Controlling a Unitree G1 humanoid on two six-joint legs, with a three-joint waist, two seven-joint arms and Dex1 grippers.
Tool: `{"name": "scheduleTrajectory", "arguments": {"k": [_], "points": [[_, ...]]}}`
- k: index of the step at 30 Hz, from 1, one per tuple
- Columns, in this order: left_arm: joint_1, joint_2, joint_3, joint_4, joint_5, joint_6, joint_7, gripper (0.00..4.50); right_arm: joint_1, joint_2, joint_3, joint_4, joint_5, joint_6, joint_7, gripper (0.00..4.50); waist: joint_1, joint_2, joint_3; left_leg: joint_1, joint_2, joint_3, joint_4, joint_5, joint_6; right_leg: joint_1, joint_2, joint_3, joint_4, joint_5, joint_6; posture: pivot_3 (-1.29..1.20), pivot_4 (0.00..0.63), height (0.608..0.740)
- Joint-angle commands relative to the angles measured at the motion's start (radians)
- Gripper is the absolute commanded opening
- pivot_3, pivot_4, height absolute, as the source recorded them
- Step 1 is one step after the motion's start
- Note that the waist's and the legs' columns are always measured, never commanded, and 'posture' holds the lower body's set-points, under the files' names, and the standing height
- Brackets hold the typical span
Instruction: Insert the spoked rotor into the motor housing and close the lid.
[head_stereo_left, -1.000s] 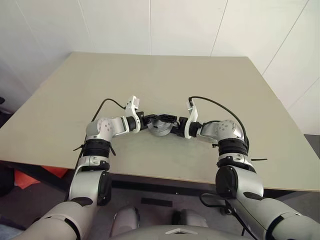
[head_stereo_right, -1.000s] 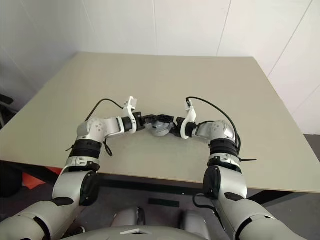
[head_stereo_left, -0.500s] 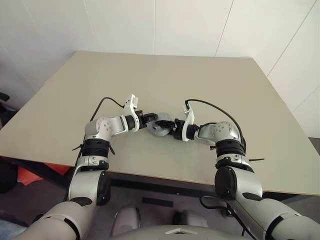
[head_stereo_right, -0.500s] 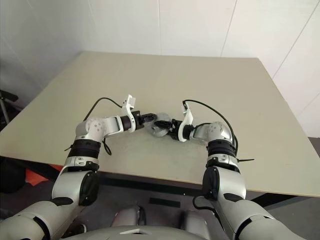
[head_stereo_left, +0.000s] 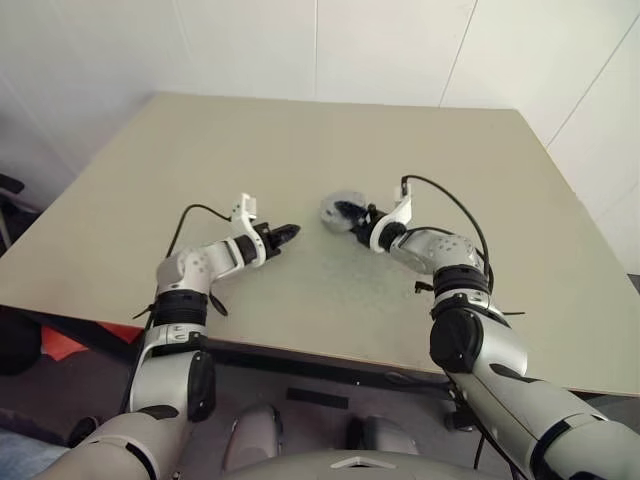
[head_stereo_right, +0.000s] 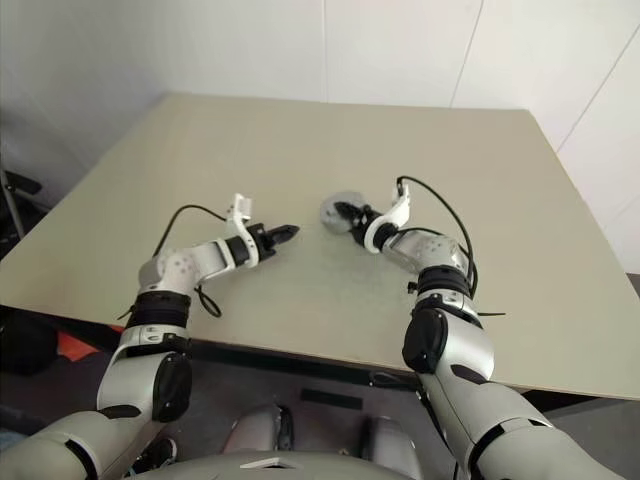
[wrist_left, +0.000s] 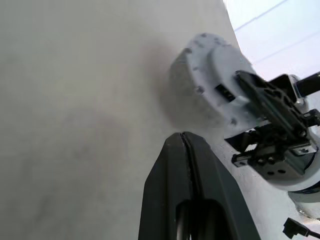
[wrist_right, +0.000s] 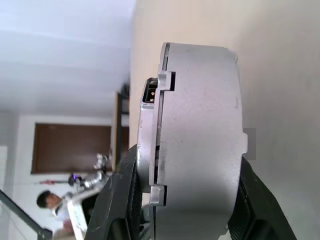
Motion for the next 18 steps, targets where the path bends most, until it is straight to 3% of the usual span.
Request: {"name": "scheduleTrajectory", "arguments": {"k": [1,4,7,13,18], "points": [[0.006,0.008,0.056,-0.053,-0.048,-0.025,0.017,0.00,-0.053,0.001,-0.021,0.000,0.068,-0.025,0.006,2.07,0.000,0.000,0.000,-0.003,0.001,0.000,0.000,0.000,0.000,-0.002,0.000,0.000,0.000,0.000,0.000,0.00,0.000,0.740],[-0.007,0.002,0.144,-0.037,-0.100,-0.043,0.069,0.00,-0.062,0.005,-0.009,-0.031,0.105,0.053,0.028,2.07,-0.002,0.000,0.000,-0.010,0.001,-0.001,0.002,-0.001,0.001,-0.007,0.000,-0.001,0.000,0.000,0.000,0.00,0.000,0.740],[-0.029,-0.004,0.226,-0.010,-0.165,-0.068,0.101,0.60,-0.058,0.005,0.023,-0.085,0.139,0.157,0.061,2.07,0.000,0.000,0.000,-0.018,0.003,0.000,0.010,-0.002,0.003,-0.015,0.000,-0.002,0.007,-0.001,-0.001,0.00,0.000,0.740],[-0.033,-0.030,0.253,-0.068,-0.283,-0.008,0.121,2.45,-0.029,0.008,0.069,-0.229,0.228,0.349,0.113,2.07,0.027,0.000,0.001,-0.019,0.004,-0.001,0.021,-0.002,0.004,-0.016,-0.001,-0.001,0.015,-0.003,-0.005,0.00,0.000,0.740],[-0.055,-0.042,0.323,0.001,-0.438,0.122,0.177,4.06,-0.003,0.040,0.086,-0.341,0.280,0.446,0.073,2.07,0.045,0.000,0.001,-0.005,0.004,-0.002,0.020,0.000,-0.001,-0.001,-0.001,-0.001,0.014,-0.001,-0.003,0.00,0.000,0.740]]}}
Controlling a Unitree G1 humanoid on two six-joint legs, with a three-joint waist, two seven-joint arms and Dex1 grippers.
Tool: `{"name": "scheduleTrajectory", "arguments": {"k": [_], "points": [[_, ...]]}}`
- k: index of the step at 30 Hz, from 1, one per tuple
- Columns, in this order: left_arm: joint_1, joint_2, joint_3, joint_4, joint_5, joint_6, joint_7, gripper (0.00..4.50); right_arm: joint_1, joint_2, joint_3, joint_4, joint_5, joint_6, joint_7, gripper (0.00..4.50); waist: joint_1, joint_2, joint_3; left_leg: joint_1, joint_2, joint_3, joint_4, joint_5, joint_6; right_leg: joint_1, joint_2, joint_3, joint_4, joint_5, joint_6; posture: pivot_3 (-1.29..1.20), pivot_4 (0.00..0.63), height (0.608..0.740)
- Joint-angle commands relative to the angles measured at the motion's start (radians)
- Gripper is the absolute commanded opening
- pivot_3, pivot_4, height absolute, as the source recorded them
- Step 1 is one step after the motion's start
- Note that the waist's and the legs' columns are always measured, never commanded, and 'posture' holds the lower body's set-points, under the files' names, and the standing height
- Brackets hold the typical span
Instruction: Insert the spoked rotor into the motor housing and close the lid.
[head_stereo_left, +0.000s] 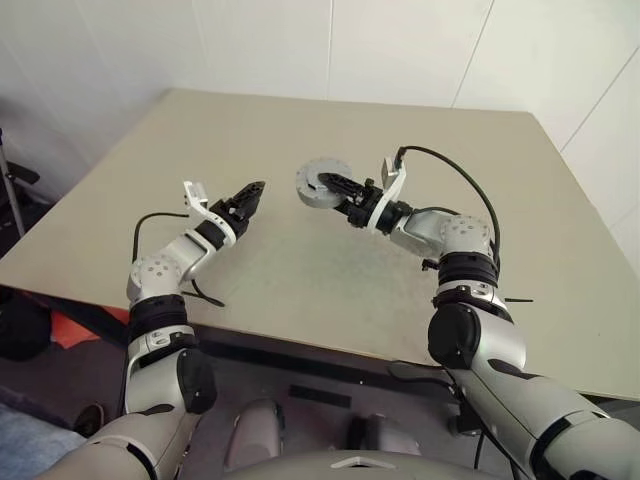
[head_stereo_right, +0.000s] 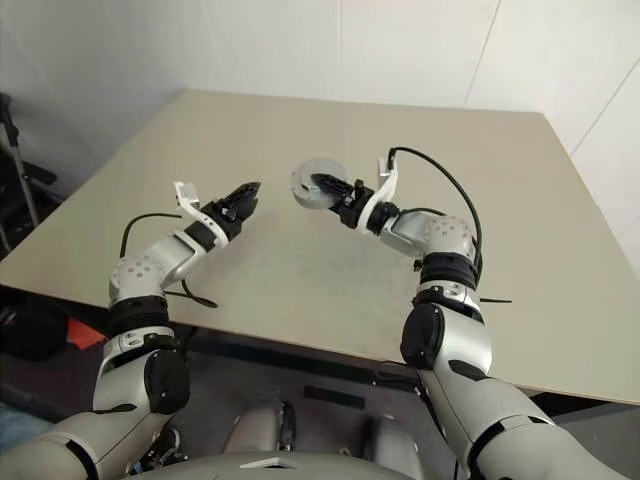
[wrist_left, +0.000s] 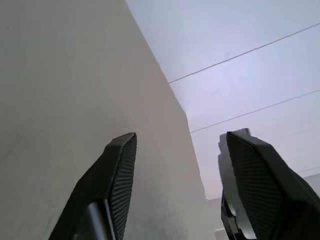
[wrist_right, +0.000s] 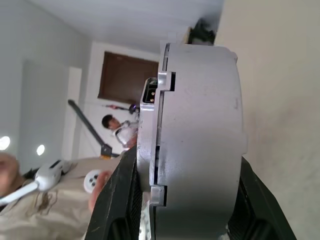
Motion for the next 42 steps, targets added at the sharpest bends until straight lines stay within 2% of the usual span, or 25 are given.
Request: {"name": "scheduleTrajectory", "arguments": {"k": [1,7,12,22,34,35,36,40,41,42], "points": [[-0.039,0.003,0.046,0.018,-0.148,0.132,0.023,4.06,-0.011,0.016,-0.006,-0.091,0.074,0.040,-0.011,2.07,0.005,0.000,0.000,0.003,0.000,0.000,-0.001,0.000,0.000,0.003,0.000,0.000,0.000,0.000,0.000,0.00,0.000,0.740],[-0.028,-0.002,0.043,-0.017,-0.300,0.273,0.005,4.06,0.006,0.028,0.001,-0.116,0.073,0.044,-0.047,2.07,0.006,0.000,0.000,0.006,-0.001,0.000,-0.003,0.001,-0.002,0.005,0.000,0.001,-0.002,0.000,0.001,0.00,0.000,0.740],[-0.034,-0.006,0.037,-0.004,-0.346,0.279,0.021,4.06,0.031,0.029,0.018,-0.160,0.087,0.066,-0.046,2.07,0.005,0.000,0.000,0.004,-0.001,0.000,-0.005,0.001,-0.002,0.003,0.000,0.001,-0.004,0.001,0.002,0.00,0.000,0.740],[-0.128,0.017,-0.059,0.163,-0.244,0.230,-0.047,4.06,0.049,0.071,0.032,-0.304,0.153,0.111,-0.076,2.07,0.005,-0.001,0.000,0.004,-0.002,0.000,-0.006,0.001,-0.002,0.003,0.000,0.001,-0.006,0.004,0.009,0.00,0.000,0.740],[-0.156,0.000,-0.107,0.184,-0.173,0.157,-0.117,4.06,0.076,0.061,0.064,-0.326,0.138,0.078,-0.085,2.07,0.004,-0.001,0.000,0.004,-0.002,-0.001,-0.006,0.001,-0.002,0.003,0.000,0.002,-0.007,0.005,0.009,0.00,0.000,0.740],[-0.153,-0.001,-0.111,0.178,-0.170,0.156,-0.123,3.68,0.078,0.060,0.068,-0.325,0.136,0.073,-0.084,2.07,0.004,-0.001,0.000,0.004,-0.002,-0.001,-0.006,0.001,-0.002,0.003,0.000,0.002,-0.007,0.005,0.009,0.00,0.000,0.740],[-0.149,-0.002,-0.114,0.170,-0.170,0.157,-0.128,3.51,0.080,0.060,0.072,-0.324,0.135,0.069,-0.083,2.07,0.005,-0.001,0.000,0.004,-0.002,-0.001,-0.006,0.001,-0.002,0.003,0.000,0.002,-0.007,0.005,0.009,0.00,0.000,0.740],[-0.146,-0.002,-0.114,0.161,-0.170,0.158,-0.135,2.33,0.085,0.054,0.087,-0.315,0.131,0.052,-0.080,2.07,0.005,-0.001,0.000,0.003,-0.002,-0.001,-0.006,0.001,-0.002,0.003,0.000,0.002,-0.007,0.005,0.009,0.00,0.000,0.740],[-0.144,-0.002,-0.113,0.158,-0.171,0.159,-0.136,2.11,0.086,0.053,0.089,-0.313,0.131,0.049,-0.079,2.07,0.005,-0.001,0.000,0.003,-0.002,-0.001,-0.006,0.001,-0.002,0.003,0.000,0.002,-0.007,0.005,0.009,0.00,0.000,0.740],[-0.142,-0.002,-0.112,0.154,-0.172,0.161,-0.137,2.11,0.086,0.052,0.091,-0.312,0.131,0.047,-0.078,2.07,0.005,-0.001,0.000,0.004,-0.002,-0.001,-0.006,0.001,-0.002,0.004,0.000,0.002,-0.007,0.005,0.009,0.00,0.000,0.740]]}}
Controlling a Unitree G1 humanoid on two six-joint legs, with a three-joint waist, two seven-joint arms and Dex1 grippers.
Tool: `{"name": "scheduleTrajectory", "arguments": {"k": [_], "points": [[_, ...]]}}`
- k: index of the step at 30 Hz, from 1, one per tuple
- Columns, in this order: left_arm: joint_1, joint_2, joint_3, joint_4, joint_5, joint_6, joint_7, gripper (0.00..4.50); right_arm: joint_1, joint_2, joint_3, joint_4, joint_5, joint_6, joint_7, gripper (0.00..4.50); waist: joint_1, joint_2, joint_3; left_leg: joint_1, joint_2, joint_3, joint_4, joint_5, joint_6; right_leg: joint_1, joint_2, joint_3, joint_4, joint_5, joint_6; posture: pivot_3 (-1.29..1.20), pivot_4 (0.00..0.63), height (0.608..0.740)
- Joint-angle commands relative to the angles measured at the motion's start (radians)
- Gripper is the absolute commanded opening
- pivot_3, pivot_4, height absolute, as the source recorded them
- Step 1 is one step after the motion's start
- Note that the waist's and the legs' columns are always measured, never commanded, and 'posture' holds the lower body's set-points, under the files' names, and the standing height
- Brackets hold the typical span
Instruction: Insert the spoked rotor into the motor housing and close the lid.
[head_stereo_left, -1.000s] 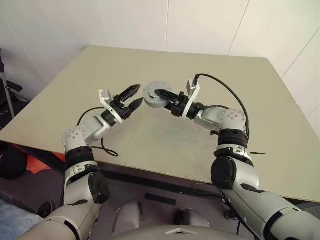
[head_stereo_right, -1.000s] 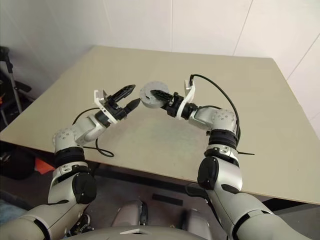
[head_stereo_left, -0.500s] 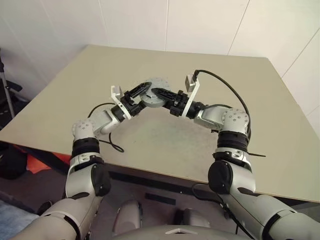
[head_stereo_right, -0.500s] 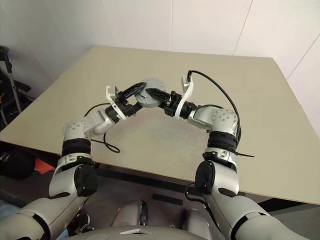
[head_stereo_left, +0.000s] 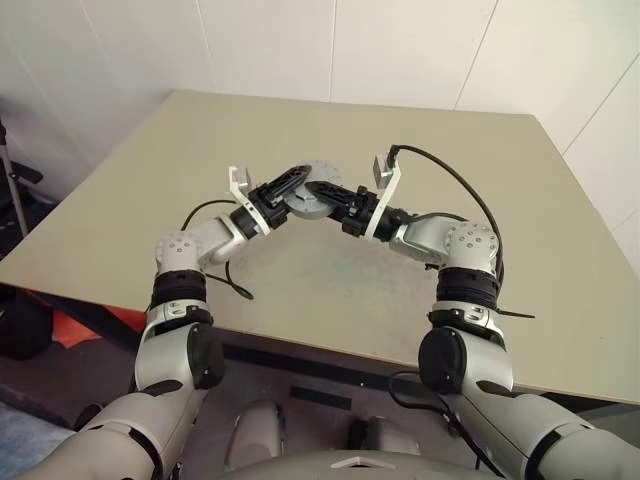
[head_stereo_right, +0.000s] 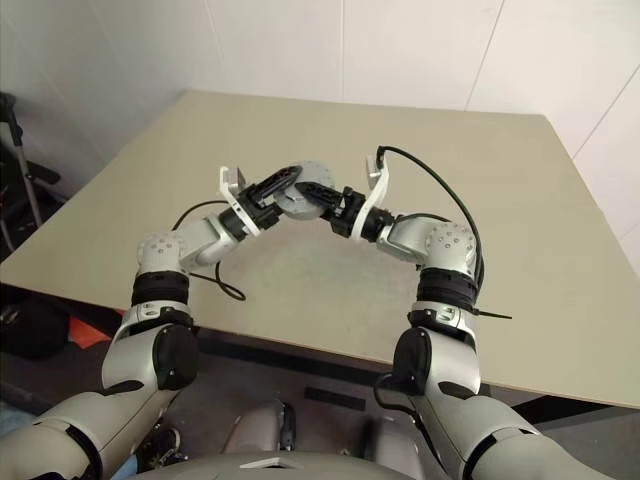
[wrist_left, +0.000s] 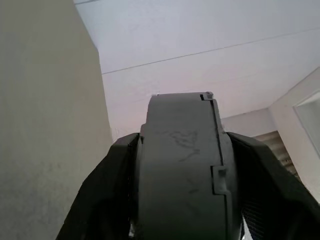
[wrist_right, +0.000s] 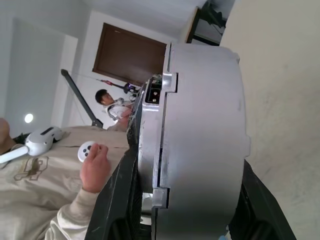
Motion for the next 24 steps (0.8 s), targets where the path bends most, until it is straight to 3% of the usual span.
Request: {"name": "scheduleTrajectory", "arguments": {"k": [1,8,9,11,15,19,24], "points": [[-0.004,0.003,-0.008,-0.039,0.001,0.001,-0.004,2.11,-0.027,-0.007,0.013,-0.040,0.031,-0.030,0.016,2.07,0.000,0.000,0.000,0.000,0.000,0.000,0.000,0.000,0.000,0.000,0.000,0.000,0.000,0.000,0.000,0.00,0.000,0.740],[-0.001,-0.001,-0.003,-0.034,0.005,-0.005,0.005,2.11,-0.025,-0.028,0.042,-0.017,0.003,-0.058,0.037,2.07,0.000,0.000,0.000,0.000,0.000,0.000,0.000,0.000,0.000,0.000,0.000,0.000,0.000,0.000,0.000,0.00,0.000,0.740],[0.001,-0.002,-0.004,-0.035,0.008,-0.007,0.005,2.11,-0.023,-0.032,0.046,-0.013,0.000,-0.066,0.043,2.62,0.000,0.000,0.000,0.000,0.000,0.000,0.000,0.000,0.000,0.000,0.000,0.000,0.000,0.000,0.000,0.00,0.000,0.740],[0.004,-0.003,-0.005,-0.037,0.010,-0.011,0.008,2.11,-0.021,-0.041,0.053,-0.005,-0.007,-0.084,0.051,3.02,0.000,0.000,0.000,0.000,0.000,0.000,0.001,0.000,0.000,0.000,0.000,0.000,0.000,0.000,0.000,0.00,0.000,0.740],[0.006,-0.010,0.010,-0.021,0.029,-0.061,0.031,2.11,-0.018,-0.053,0.111,0.013,-0.108,-0.197,0.016,4.30,0.000,0.000,0.000,0.000,0.000,0.000,0.001,0.000,0.000,0.000,0.000,0.000,0.001,0.000,0.000,0.00,0.000,0.740],[0.019,-0.015,0.008,-0.030,0.075,-0.150,0.033,2.11,-0.011,-0.057,0.140,0.032,-0.154,-0.264,0.018,4.30,-0.001,0.000,0.000,0.000,0.000,0.000,0.001,0.000,0.000,0.000,0.000,0.000,0.001,0.000,0.000,0.00,0.000,0.740],[0.040,0.004,0.080,0.003,0.200,-0.536,0.105,2.11,0.002,-0.068,0.157,0.057,-0.207,-0.335,0.016,4.30,-0.006,0.000,0.000,0.000,0.000,-0.001,0.002,0.000,0.000,0.001,0.000,0.000,0.001,0.000,0.000,0.00,0.000,0.740]]}}
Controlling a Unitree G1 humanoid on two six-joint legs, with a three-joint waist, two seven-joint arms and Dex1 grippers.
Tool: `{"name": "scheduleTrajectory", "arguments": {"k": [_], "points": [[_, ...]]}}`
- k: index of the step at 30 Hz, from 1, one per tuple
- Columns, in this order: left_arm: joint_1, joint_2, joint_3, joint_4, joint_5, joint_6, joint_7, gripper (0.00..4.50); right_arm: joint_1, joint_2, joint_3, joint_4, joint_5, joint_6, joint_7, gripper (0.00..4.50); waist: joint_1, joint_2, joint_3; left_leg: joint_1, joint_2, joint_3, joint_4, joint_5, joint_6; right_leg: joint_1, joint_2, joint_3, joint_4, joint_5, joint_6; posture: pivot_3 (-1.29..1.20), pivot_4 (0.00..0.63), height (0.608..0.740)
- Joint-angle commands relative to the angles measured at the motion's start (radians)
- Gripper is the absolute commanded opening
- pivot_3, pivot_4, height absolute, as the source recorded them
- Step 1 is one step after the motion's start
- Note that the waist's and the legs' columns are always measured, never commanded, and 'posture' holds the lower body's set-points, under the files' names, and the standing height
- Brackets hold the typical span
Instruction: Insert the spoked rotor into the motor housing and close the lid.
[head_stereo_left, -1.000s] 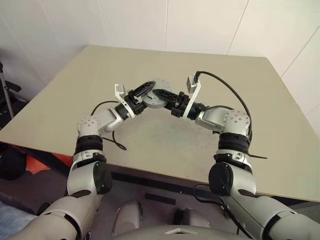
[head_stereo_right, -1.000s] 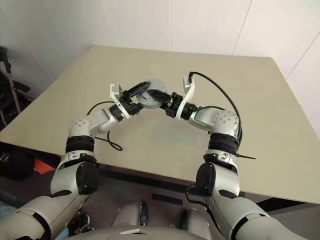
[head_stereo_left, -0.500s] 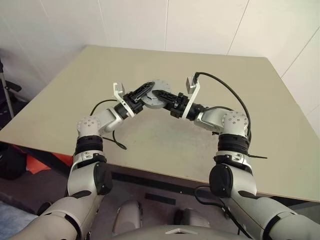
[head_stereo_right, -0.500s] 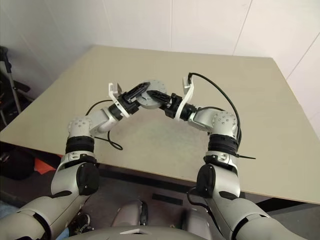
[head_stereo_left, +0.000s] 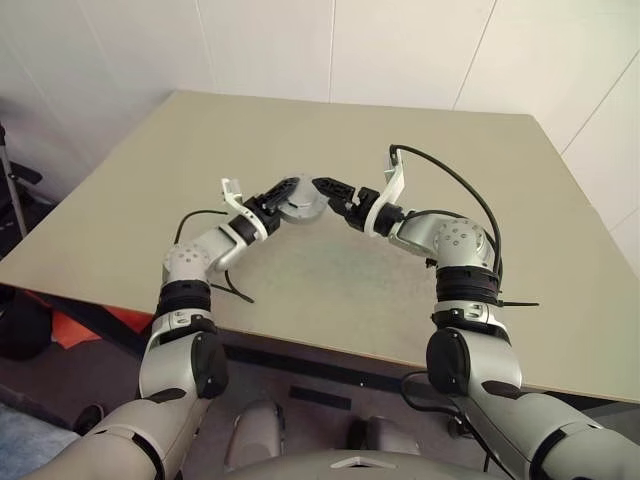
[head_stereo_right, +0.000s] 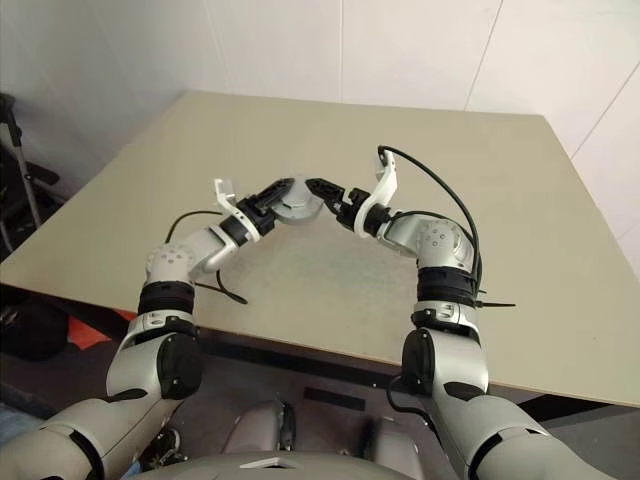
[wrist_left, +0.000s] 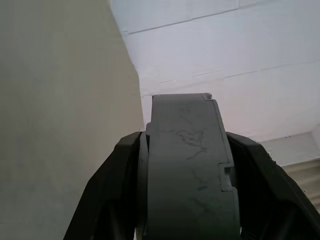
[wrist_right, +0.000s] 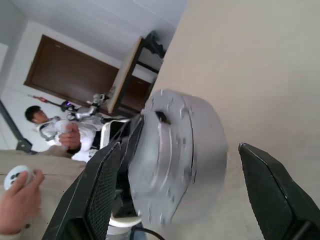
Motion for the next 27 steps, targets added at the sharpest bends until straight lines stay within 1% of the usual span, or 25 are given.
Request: {"name": "scheduleTrajectory", "arguments": {"k": [1,7,11,17,19,23,24,25,27], "points": [[0.005,0.045,0.072,-0.015,0.035,-0.204,0.031,2.11,-0.001,-0.016,0.004,-0.006,-0.011,-0.036,0.010,4.30,-0.002,0.000,0.000,0.000,0.000,0.000,0.000,0.000,0.000,0.000,0.000,0.000,0.000,0.000,0.000,0.00,0.000,0.740],[0.035,0.097,0.132,0.035,0.049,-0.279,0.118,2.11,-0.009,-0.025,0.000,-0.003,-0.011,-0.046,0.019,4.30,0.002,0.000,0.000,-0.001,0.000,0.000,0.000,-0.001,0.001,0.000,0.000,0.000,0.000,0.000,0.000,0.00,0.000,0.740],[0.029,0.101,0.135,0.060,0.066,-0.299,0.152,2.11,-0.020,-0.022,0.011,0.011,-0.019,-0.056,0.026,4.30,0.008,-0.001,0.001,-0.002,0.000,-0.001,0.002,0.000,0.001,0.000,0.000,0.000,0.000,0.001,0.002,0.00,0.000,0.740],[0.023,0.100,0.124,0.087,0.092,-0.317,0.167,2.11,-0.028,-0.021,0.018,0.029,-0.024,-0.066,0.033,4.30,0.001,-0.002,0.001,-0.001,-0.001,-0.001,0.004,0.000,0.000,0.001,-0.001,0.001,0.001,0.003,0.004,0.00,0.000,0.740],[0.025,0.105,0.114,0.089,0.109,-0.325,0.161,2.83,-0.030,-0.020,0.017,0.035,-0.022,-0.063,0.032,4.34,0.002,-0.002,0.001,-0.001,-0.001,-0.001,0.004,0.000,0.000,0.001,-0.001,0.001,0.002,0.003,0.004,0.00,0.000,0.740],[0.023,0.115,0.106,0.101,0.143,-0.355,0.196,3.98,-0.036,-0.020,0.018,0.046,-0.023,-0.065,0.033,4.34,0.002,-0.002,0.001,0.000,-0.001,-0.001,0.004,0.000,0.000,0.001,-0.001,0.001,0.002,0.003,0.004,0.00,0.000,0.740],[0.023,0.118,0.106,0.103,0.149,-0.364,0.203,4.36,-0.037,-0.020,0.019,0.049,-0.025,-0.067,0.032,4.34,0.001,-0.002,0.001,0.000,-0.001,-0.001,0.004,0.000,0.000,0.001,-0.001,0.001,0.002,0.003,0.004,0.00,0.000,0.740],[0.022,0.124,0.104,0.106,0.159,-0.378,0.207,4.47,-0.038,-0.021,0.021,0.053,-0.028,-0.070,0.033,4.34,0.001,-0.002,0.001,0.001,-0.001,-0.001,0.004,0.000,0.000,0.001,-0.001,0.001,0.003,0.003,0.004,0.00,0.000,0.740],[0.021,0.133,0.099,0.108,0.180,-0.406,0.212,4.47,-0.038,-0.022,0.023,0.056,-0.028,-0.069,0.035,4.34,-0.003,-0.002,0.001,0.002,-0.001,-0.001,0.003,0.001,-0.001,0.002,-0.001,0.001,0.003,0.003,0.004,0.00,0.000,0.740]]}}
